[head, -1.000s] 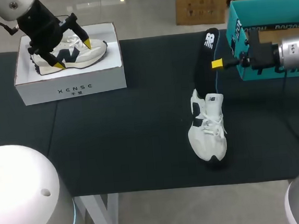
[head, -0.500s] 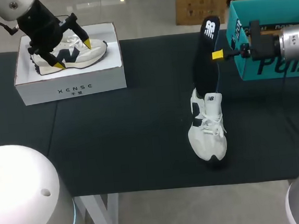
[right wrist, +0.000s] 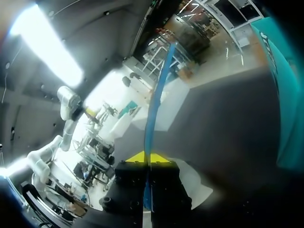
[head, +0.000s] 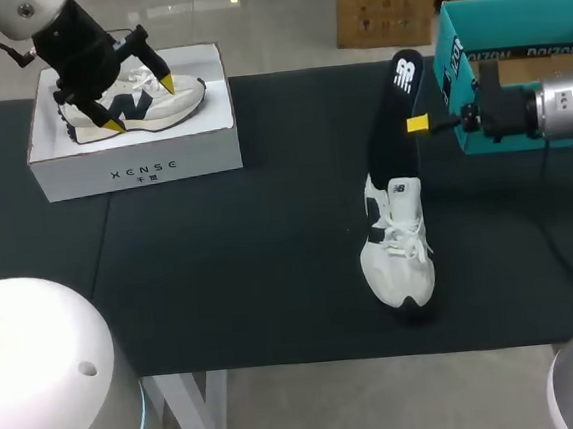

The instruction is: Take the shoe out of the shoebox, open the shoe tongue, remove and reinsert the insole, then place the shoe into the shoebox

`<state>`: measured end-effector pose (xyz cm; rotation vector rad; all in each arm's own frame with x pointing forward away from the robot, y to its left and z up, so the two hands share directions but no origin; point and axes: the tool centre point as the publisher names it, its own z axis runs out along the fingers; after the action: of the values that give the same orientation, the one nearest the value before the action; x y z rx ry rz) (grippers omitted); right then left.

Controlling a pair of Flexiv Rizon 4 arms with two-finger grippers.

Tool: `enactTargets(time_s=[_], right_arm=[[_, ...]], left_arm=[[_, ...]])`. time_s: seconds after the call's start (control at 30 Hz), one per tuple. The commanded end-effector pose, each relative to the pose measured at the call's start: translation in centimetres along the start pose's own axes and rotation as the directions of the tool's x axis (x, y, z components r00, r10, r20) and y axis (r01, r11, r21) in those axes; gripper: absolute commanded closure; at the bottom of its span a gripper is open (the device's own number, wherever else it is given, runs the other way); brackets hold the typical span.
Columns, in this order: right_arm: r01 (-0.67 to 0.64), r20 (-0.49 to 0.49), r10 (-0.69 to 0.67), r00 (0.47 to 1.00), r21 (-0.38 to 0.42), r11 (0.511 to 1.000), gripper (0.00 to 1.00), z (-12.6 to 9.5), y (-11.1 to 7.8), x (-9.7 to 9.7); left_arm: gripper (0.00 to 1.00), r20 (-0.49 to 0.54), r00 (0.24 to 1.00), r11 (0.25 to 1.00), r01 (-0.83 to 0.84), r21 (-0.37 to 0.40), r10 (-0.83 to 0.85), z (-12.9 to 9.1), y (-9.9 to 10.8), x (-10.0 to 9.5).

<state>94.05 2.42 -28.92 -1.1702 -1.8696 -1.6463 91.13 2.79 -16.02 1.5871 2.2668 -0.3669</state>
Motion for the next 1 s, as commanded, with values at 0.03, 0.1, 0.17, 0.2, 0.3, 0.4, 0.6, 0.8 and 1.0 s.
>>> enactTargets(time_s=[0.03,0.1,0.17,0.2,0.3,0.4,0.6,0.8,1.0], right_arm=[[0.005,0.012,-0.005,1.0,-0.005,1.0,1.0,-0.4,-0.9,0.5],[0.011,0.016,-0.011,1.0,-0.003,1.0,1.0,-0.7,-0.9,0.5],[0.022,0.017,-0.022,1.0,0.009,1.0,1.0,-0.9,-0.9,0.5],[0.026,0.017,-0.026,1.0,0.015,1.0,1.0,-0.9,-0.9,0.5],[0.047,0.016,-0.048,0.999,0.062,0.997,1.0,-0.9,-1.0,0.6],[0.074,0.016,-0.076,0.997,0.103,0.992,1.0,-0.6,-0.7,0.7],[0.097,0.013,-0.101,0.995,0.172,0.98,1.0,-0.2,-0.5,0.8],[0.087,0.004,-0.09,0.996,0.226,0.97,1.0,0.8,-2.3,0.9],[0.064,0.007,-0.068,0.998,0.242,0.968,1.0,0.7,-3.9,0.6]], left_arm=[[0.0,-0.004,1.0,1.0,-0.001,0.0,0.001,0.0,0.1,-0.1],[0.0,-0.004,1.0,1.0,-0.001,0.0,0.001,0.0,0.1,-0.1],[0.0,-0.004,1.0,1.0,-0.001,0.0,0.001,0.0,0.1,-0.1],[0.0,-0.004,1.0,1.0,-0.001,0.0,0.001,0.0,0.1,-0.1],[0.0,-0.004,1.0,1.0,-0.001,0.0,0.001,0.0,0.1,-0.1],[0.0,-0.004,1.0,1.0,-0.001,0.0,0.001,0.0,0.1,-0.1],[0.0,-0.004,1.0,1.0,-0.001,0.0,0.001,0.0,0.1,-0.1],[0.0,-0.004,1.0,1.0,-0.001,0.0,0.001,0.0,0.1,-0.1],[0.0,-0.004,1.0,1.0,-0.001,0.0,0.001,0.0,0.1,-0.1]])
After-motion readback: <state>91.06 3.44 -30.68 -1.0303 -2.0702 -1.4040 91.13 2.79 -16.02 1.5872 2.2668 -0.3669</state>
